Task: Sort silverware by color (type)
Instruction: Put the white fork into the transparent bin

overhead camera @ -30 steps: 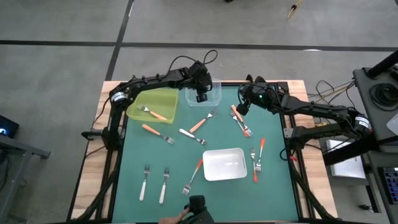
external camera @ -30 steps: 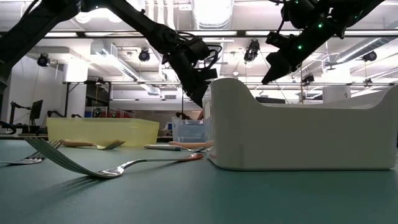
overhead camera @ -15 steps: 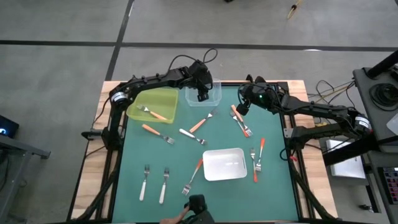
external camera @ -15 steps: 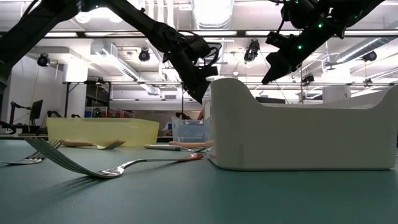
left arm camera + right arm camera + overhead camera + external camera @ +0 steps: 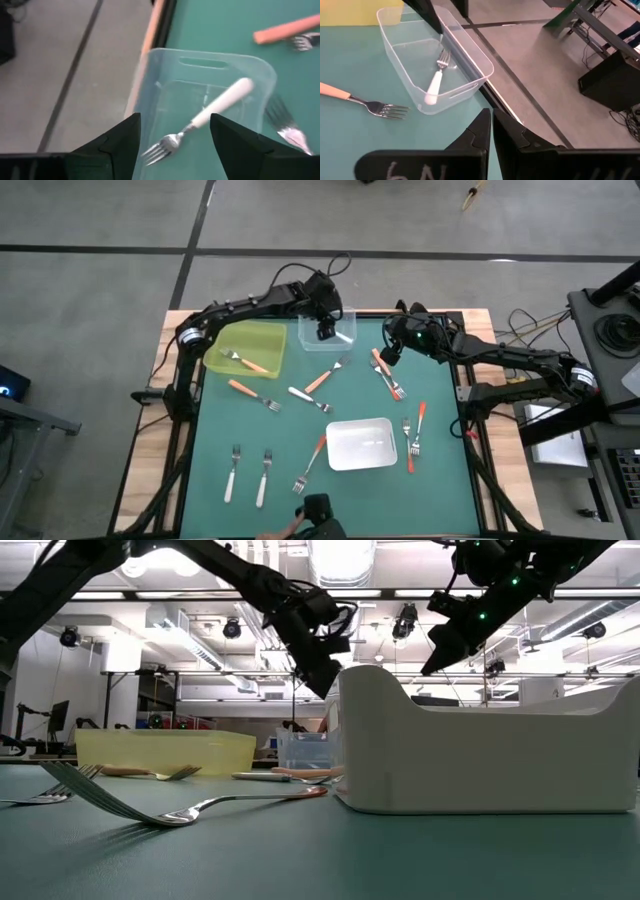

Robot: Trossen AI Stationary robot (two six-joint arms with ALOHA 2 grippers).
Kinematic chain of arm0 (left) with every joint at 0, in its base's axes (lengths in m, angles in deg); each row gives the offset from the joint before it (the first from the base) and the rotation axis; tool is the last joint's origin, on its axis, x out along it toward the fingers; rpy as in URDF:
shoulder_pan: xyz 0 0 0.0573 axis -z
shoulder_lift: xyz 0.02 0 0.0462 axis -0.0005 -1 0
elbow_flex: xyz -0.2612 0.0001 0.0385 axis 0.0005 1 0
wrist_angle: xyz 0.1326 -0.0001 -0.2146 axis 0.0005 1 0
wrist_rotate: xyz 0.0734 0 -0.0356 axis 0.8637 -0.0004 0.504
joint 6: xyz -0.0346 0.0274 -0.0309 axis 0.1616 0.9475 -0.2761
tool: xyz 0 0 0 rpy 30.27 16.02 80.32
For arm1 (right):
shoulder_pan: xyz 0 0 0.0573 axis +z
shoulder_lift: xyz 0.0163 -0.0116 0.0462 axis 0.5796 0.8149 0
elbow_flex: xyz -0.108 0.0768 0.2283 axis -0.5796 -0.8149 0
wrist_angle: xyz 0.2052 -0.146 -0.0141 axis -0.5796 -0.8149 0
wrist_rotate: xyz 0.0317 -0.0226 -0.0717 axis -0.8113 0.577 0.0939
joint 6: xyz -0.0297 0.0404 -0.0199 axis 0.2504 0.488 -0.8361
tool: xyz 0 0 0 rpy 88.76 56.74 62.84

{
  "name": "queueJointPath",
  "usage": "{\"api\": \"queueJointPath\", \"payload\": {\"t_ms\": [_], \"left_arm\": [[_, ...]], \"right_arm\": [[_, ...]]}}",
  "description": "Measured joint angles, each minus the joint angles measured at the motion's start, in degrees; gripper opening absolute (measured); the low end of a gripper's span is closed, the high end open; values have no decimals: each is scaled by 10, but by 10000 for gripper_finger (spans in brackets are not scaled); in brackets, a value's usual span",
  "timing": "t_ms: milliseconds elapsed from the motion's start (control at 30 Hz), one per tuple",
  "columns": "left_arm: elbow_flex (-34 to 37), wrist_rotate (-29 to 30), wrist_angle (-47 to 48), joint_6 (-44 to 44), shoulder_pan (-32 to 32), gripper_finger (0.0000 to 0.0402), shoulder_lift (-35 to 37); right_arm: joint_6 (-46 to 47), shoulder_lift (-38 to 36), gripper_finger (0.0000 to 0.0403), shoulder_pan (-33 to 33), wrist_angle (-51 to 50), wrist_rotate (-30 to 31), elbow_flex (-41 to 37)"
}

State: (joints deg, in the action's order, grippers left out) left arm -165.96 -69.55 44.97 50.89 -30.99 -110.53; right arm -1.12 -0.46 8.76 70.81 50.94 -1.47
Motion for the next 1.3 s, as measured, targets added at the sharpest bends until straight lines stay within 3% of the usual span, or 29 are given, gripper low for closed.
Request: {"api": "queueJointPath", "payload": {"t_ms": [200,533,767,967,1100,1200,1300], "left_arm": [[-1,-95,49,67,0,220,0],[-1,-98,68,194,-1,220,-1],[-2,-99,8,213,-1,218,-2],[-12,-98,-11,215,-8,194,-12],[-41,-91,-2,192,-10,174,-48],[-91,-57,67,190,-14,162,-83],[-156,-66,128,177,-25,153,-119]], "right_arm": [[1,0,11,0,0,0,0],[0,0,11,0,-6,0,0],[0,0,11,0,-6,0,0],[-1,0,11,0,-6,0,0],[-4,0,11,0,-6,0,0],[-4,0,11,0,-6,0,0],[-5,0,11,0,-6,0,0]]}}
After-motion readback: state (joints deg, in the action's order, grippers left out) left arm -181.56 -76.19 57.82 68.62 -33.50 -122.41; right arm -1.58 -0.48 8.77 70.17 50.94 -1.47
